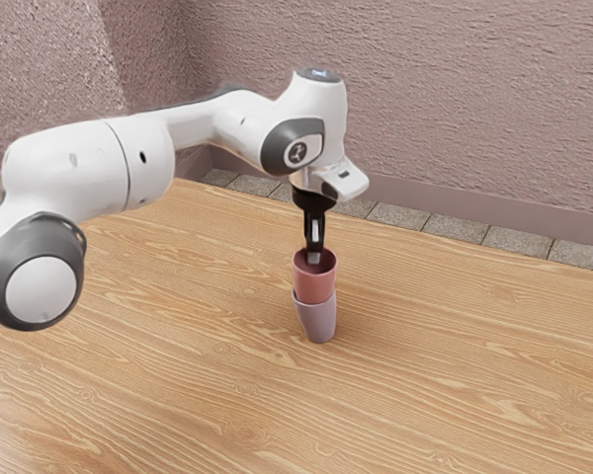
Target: Place the right cup onto the left cup
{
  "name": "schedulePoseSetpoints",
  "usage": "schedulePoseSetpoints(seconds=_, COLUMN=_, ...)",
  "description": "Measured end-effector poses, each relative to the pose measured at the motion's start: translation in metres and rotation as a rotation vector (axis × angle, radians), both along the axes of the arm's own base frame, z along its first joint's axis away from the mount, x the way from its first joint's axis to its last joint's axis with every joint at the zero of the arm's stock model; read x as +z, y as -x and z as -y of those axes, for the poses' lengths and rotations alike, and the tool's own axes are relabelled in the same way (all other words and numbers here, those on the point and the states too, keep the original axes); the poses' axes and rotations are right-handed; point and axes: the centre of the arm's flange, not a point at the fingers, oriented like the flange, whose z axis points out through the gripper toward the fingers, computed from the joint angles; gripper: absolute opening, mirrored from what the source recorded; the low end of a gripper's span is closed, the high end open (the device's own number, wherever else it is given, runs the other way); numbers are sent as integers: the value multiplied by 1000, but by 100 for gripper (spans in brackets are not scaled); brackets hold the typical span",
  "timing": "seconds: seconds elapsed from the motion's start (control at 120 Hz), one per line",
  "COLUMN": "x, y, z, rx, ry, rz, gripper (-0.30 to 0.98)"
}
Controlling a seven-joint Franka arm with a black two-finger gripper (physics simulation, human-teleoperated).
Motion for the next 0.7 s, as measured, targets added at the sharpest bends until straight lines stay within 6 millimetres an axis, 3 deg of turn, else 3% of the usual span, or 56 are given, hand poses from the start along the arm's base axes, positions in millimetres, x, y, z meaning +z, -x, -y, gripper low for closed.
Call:
schedulePoseSetpoints(seconds=0.033, x=-2, y=-1, z=0, rx=0, ry=0, rz=-2, gripper=-9)
schedulePoseSetpoints(seconds=0.133, x=4, y=0, z=1, rx=-7, ry=3, rz=3, gripper=14)
schedulePoseSetpoints(seconds=0.283, x=42, y=9, z=1, rx=-15, ry=4, rz=39, gripper=41)
schedulePoseSetpoints(seconds=0.467, x=102, y=33, z=-11, rx=-10, ry=-11, rz=69, gripper=57)
schedulePoseSetpoints(seconds=0.575, x=134, y=57, z=-30, rx=8, ry=-42, rz=70, gripper=62)
schedulePoseSetpoints(seconds=0.7, x=180, y=108, z=-88, rx=86, ry=-88, rz=81, gripper=65)
